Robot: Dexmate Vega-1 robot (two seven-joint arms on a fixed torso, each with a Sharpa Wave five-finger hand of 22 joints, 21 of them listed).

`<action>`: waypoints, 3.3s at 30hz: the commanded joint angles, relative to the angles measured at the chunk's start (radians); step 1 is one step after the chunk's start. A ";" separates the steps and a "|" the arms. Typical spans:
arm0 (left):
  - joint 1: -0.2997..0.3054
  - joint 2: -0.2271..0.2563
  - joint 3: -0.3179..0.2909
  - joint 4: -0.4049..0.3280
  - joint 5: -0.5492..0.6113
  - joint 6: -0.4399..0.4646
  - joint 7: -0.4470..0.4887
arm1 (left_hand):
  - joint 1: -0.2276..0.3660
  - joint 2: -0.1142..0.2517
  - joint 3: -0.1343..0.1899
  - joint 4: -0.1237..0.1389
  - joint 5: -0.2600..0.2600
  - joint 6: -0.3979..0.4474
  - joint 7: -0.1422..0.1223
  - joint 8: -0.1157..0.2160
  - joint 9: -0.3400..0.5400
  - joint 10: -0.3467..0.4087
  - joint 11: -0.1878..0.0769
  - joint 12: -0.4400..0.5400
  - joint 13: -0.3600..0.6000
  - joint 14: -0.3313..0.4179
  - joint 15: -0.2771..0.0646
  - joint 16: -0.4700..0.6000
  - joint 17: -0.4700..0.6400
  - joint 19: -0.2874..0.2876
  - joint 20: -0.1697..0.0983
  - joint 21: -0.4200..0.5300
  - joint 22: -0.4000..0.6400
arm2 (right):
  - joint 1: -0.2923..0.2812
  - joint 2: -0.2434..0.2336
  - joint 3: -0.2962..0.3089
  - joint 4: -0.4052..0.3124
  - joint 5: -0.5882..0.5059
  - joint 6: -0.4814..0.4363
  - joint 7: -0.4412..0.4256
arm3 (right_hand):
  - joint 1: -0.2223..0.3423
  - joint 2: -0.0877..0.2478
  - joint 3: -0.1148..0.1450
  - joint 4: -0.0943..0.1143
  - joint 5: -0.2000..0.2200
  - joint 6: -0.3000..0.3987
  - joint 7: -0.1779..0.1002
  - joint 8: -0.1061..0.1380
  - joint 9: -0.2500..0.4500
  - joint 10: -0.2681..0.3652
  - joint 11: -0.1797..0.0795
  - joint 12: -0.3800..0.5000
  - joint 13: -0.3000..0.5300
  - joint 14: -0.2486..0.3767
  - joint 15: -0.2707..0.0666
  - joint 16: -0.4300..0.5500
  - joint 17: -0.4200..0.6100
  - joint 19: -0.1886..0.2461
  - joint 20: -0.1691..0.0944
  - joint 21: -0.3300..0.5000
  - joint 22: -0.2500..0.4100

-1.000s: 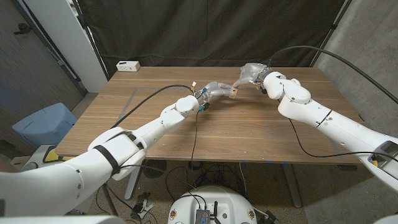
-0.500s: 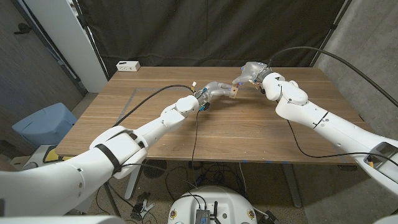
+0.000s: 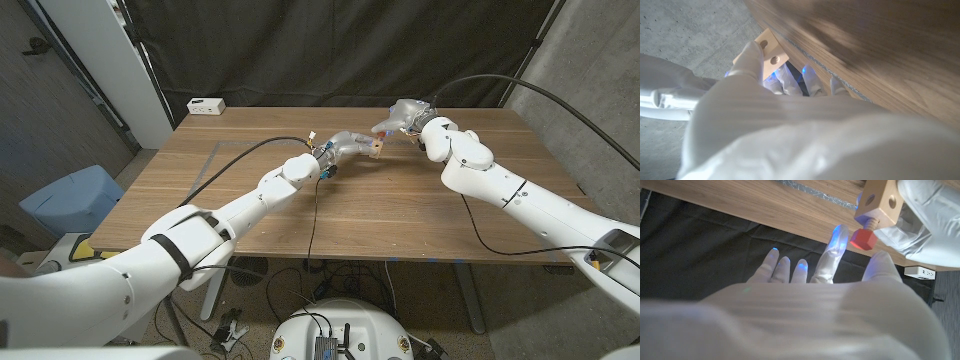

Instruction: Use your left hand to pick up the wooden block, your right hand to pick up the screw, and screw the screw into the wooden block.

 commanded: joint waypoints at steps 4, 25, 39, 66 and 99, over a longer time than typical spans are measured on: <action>0.020 0.021 -0.004 -0.052 0.004 0.021 0.004 | -0.002 0.024 0.010 0.004 0.008 0.013 0.000 0.005 0.003 0.002 0.001 0.005 0.002 -0.001 -0.032 -0.001 -0.001 -0.005 0.000 0.007 0.003 | 0.016 -0.032 -0.011 -0.044 0.016 -0.035 0.086 | -0.076 -0.004 -0.036 0.016 0.014 -0.153 0.029 -0.048 0.024 -0.063 0.037 -0.015 0.004 -0.044 0.043 -0.025 0.003 -0.067 0.034 -0.014 0.000; 0.033 0.033 -0.007 -0.084 0.008 0.034 0.014 | -0.003 0.023 0.010 0.004 0.008 0.013 -0.004 0.005 0.003 0.002 0.001 0.006 0.002 -0.003 -0.032 -0.001 -0.001 -0.005 0.000 0.007 0.003 | 0.047 -0.114 0.027 -0.081 0.123 0.080 0.230 | -0.014 0.080 0.009 -0.045 -0.006 -0.493 0.078 -0.218 0.010 -0.336 0.047 -0.016 0.006 -0.265 0.112 -0.058 -0.005 -0.228 0.065 -0.013 -0.002; 0.031 0.032 -0.007 -0.081 0.010 0.038 0.015 | -0.003 0.025 0.011 0.005 0.009 0.010 -0.001 0.004 0.002 0.002 0.001 0.006 0.001 -0.004 -0.032 -0.002 0.000 -0.005 0.000 0.007 0.003 | 0.097 -0.128 0.030 -0.043 0.176 0.166 0.338 | 0.055 0.104 0.061 -0.093 -0.002 -0.592 0.073 -0.289 0.001 -0.464 0.035 -0.015 0.004 -0.365 0.113 -0.056 -0.007 -0.296 0.069 -0.014 -0.003; 0.006 0.010 0.004 -0.029 0.011 0.019 -0.005 | -0.003 0.024 0.011 0.005 0.009 0.012 -0.002 0.005 0.002 0.003 0.000 0.007 0.001 -0.004 -0.035 -0.001 -0.001 -0.006 0.000 0.007 0.003 | 0.079 -0.112 0.049 0.005 0.181 0.205 0.277 | 0.199 0.110 0.137 -0.122 -0.014 -0.448 -0.002 -0.251 -0.001 -0.406 -0.018 0.015 0.001 -0.311 0.080 -0.028 -0.010 -0.247 0.051 0.006 -0.005; -0.024 -0.023 0.010 0.059 0.005 -0.020 -0.022 | -0.004 0.023 0.012 0.005 0.009 0.011 -0.003 0.005 0.002 -0.001 0.001 0.006 0.002 -0.005 -0.033 -0.002 -0.001 -0.008 0.000 0.007 0.003 | 0.070 -0.092 0.043 0.028 0.167 0.195 0.223 | 0.278 0.097 0.171 -0.111 -0.023 -0.276 -0.041 -0.175 0.024 -0.290 -0.046 0.029 0.000 -0.225 0.049 -0.017 -0.017 -0.176 0.031 0.015 -0.004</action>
